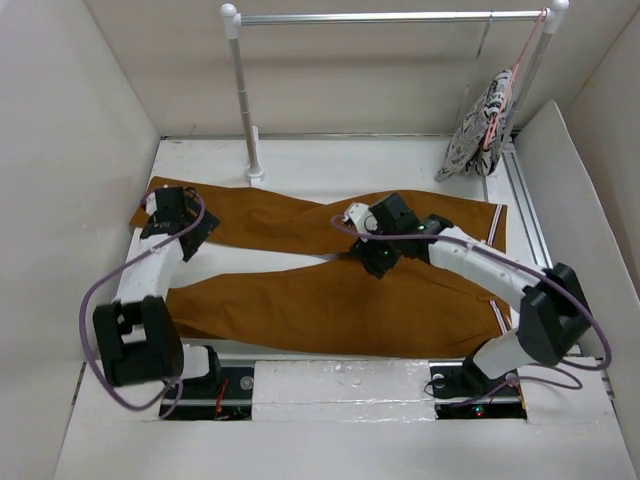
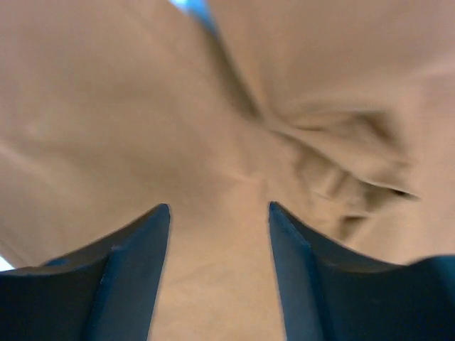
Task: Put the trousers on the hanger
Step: Flatten out the trousers at the center of the board.
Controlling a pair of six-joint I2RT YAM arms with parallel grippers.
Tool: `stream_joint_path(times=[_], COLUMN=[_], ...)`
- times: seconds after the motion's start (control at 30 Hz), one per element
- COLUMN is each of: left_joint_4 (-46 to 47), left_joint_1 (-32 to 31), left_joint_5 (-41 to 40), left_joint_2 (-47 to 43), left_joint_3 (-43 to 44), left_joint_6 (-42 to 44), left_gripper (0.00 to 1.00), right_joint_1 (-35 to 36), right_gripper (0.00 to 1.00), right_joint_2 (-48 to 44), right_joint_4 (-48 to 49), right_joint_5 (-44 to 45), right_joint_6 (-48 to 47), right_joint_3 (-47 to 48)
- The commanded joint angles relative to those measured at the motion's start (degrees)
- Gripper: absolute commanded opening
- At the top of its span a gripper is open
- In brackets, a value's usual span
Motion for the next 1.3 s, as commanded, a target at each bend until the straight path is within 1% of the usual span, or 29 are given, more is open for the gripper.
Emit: stream_joint_path(times=[0.0,0.03,0.07,0.1,0.13,0.17,0.2,0.23,0.27,0.3,0.33,0.37,0.4,0.43,0.47,0.5,0.53,0.57,0.63,0.67,0.7,0.73,0.77,0.8,0.83,0.9,1.03,1.1,1.27], left_joint_4=[2.2,2.7,2.7,2.7,2.5,2.4,3.0,3.7,4.1,5.4,5.6,5.3,4.1,3.5,2.5,1.6,1.6,1.6,4.8,6.1,9.1,10.8,13.6,13.6,14.7,16.8,19.0,18.4,18.1], left_joint_1=[0.1,-0.4,-1.4,-2.6,-5.3,-7.2,-9.9,-12.9,-20.3,-24.3,-28.8,-38.2,-42.5,-46.4,-49.6,-54.0,-55.4,-56.3,-57.4,-58.1,-58.1,-58.7,-59.4,-59.4,-59.9,-59.9,-59.9,-59.9,-59.9], left_joint_5=[-3.0,-2.7,-1.8,-1.4,-0.9,-0.8,-1.2,-1.9,-4.0,-5.1,-9.6,-12.6,-14.8,-19.4,-21.1,-21.7,-21.2,-20.2,-15.8,-14.4,-12.7,-10.1,-8.6,-8.6,-7.1,-4.9,-2.9,-2.8,-2.7], left_joint_2=[-8.2,-8.7,-8.9,-8.9,-8.7,-9.0,-9.4,-10.1,-10.8,-10.8,-10.4,-8.4,-7.2,-5.6,-2.8,-1.5,-0.7,0.1,-0.5,-2.0,-2.8,-3.9,-6.7,-6.7,-7.5,-9.3,-9.8,-9.5,-8.2], left_joint_3=[1.8,2.2,2.6,3.2,3.9,4.3,4.4,4.3,4.4,4.6,5.9,7.0,8.5,11.2,12.6,13.5,14.3,14.1,10.2,8.5,6.7,3.1,0.2,0.2,-2.4,-4.6,-8.3,-8.2,-6.9], left_joint_6=[1.2,0.7,0.1,0.2,0.1,0.0,0.8,1.2,1.4,2.0,2.1,1.9,2.0,1.9,1.3,0.8,0.1,-0.7,-1.1,-2.2,-2.5,-2.7,-3.7,-3.7,-3.9,-4.0,-3.7,-3.3,-1.4], left_gripper=[0.73,0.71,0.70,0.68,0.64,0.62,0.59,0.54,0.54,0.53,0.53,0.52,0.50,0.49,0.49,0.49,0.49,0.49,0.50,0.51,0.51,0.51,0.52,0.52,0.52,0.52,0.52,0.52,0.52], right_joint_1=[-3.7,-5.3,-7.5,-12.1,-14.7,-17.4,-23.5,-27.0,-30.7,-38.0,-41.3,-44.2,-46.6,-50.8,-53.1,-55.5,-57.5,-61.8,-65.8,-69.4,-70.9,-72.1,-75.2,-75.2,-75.2,-75.2,-75.2,-75.2,-75.2], right_gripper=[0.59,0.50,0.26,0.13,0.01,0.00,0.00,0.00,0.12,0.20,0.29,0.48,0.55,0.59,0.64,0.66,0.67,0.69,0.71,0.72,0.73,0.74,0.75,0.75,0.76,0.78,0.78,0.78,0.71], right_joint_2=[-7.4,-8.4,-10.6,-11.9,-13.0,-14.5,-17.6,-19.2,-20.6,-22.9,-23.6,-23.8,-23.7,-21.8,-20.4,-18.7,-14.8,-12.8,-9.2,-5.5,-3.9,-2.5,2.7,2.8,4.1,6.9,15.0,16.7,18.7], right_joint_4=[-0.4,0.3,0.8,1.7,3.0,3.6,4.3,5.9,6.8,8.1,9.8,11.0,12.1,12.2,11.6,11.6,11.8,11.7,13.4,13.8,15.0,19.6,21.1,21.1,20.7,20.0,15.7,14.6,18.5], right_joint_5=[-0.2,-0.9,-2.3,-4.9,-6.0,-6.7,-7.8,-8.2,-9.3,-12.6,-13.7,-14.6,-16.0,-15.0,-14.1,-15.6,-15.5,-15.1,-16.1,-16.4,-18.3,-20.7,-26.2,-27.1,-27.1,-25.4,-30.1,-28.9,-33.2], right_joint_6=[2.2,3.5,4.3,5.0,6.9,8.0,9.1,11.6,13.0,13.9,15.1,17.0,17.3,17.3,17.3,16.9,16.2,15.9,16.0,15.9,15.9,16.8,17.6,17.6,16.4,13.9,8.6,7.9,9.5], right_joint_3=[3.9,3.0,2.1,0.9,-1.6,-2.8,-4.3,-7.2,-8.6,-10.0,-11.4,-13.4,-14.0,-14.1,-13.0,-12.3,-11.4,-10.0,-7.5,-6.9,-7.1,-7.8,-7.5,-7.5,-5.7,-3.9,1.2,2.3,1.3])
